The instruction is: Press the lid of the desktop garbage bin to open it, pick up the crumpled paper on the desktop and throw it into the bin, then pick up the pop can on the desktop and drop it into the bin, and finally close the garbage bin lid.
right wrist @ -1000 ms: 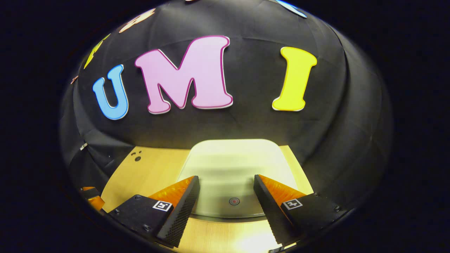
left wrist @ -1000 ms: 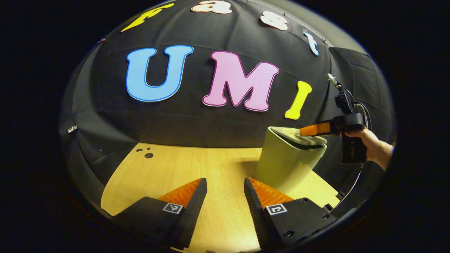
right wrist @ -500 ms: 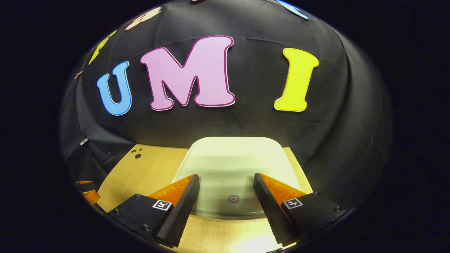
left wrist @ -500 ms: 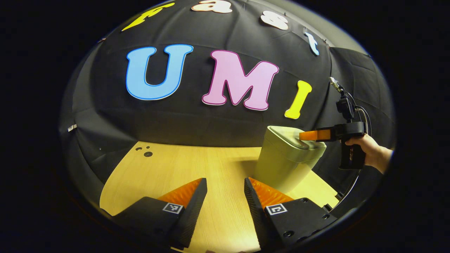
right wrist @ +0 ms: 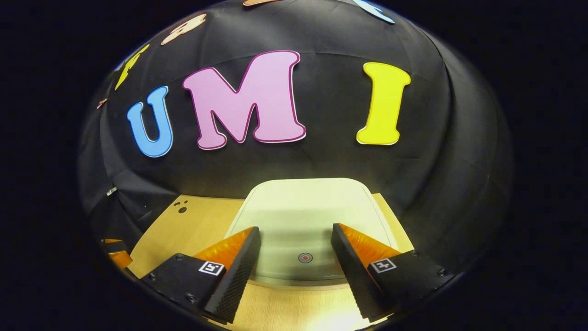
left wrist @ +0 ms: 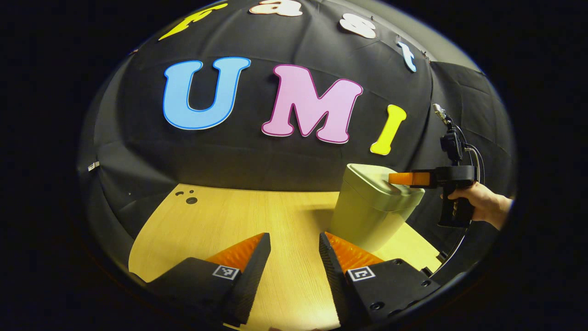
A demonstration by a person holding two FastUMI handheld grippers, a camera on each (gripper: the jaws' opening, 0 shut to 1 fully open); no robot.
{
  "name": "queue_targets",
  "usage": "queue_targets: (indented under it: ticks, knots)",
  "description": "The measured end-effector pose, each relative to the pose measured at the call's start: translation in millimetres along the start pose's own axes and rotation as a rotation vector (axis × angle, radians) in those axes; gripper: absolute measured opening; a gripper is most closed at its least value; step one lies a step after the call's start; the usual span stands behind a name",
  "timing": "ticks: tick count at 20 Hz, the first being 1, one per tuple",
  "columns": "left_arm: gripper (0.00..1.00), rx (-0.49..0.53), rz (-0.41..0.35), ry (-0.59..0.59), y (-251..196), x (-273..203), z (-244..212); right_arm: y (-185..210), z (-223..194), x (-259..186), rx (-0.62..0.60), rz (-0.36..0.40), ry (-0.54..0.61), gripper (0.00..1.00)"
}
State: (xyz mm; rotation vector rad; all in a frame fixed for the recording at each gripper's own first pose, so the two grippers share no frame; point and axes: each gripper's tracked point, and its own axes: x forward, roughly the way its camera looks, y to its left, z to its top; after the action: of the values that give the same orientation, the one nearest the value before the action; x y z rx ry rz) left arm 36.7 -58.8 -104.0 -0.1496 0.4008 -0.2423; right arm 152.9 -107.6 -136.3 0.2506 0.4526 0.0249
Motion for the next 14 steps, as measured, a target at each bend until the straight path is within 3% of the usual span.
queue_targets:
  ticks: [3,9,14]
  knots:
    - [0.71,0.003,-0.005,-0.005,-1.9,-0.9,1.8,0.5,9.4,1.0,0.015,0.005,-0.032,0.99]
    - [0.71,0.014,-0.018,-0.012,-4.8,-0.4,6.1,4.4,8.8,-13.5,0.048,0.039,0.033,0.98]
    - [0.71,0.024,-0.031,-0.024,-9.5,1.3,11.3,23.6,9.5,-44.5,-0.050,0.066,-0.021,0.99]
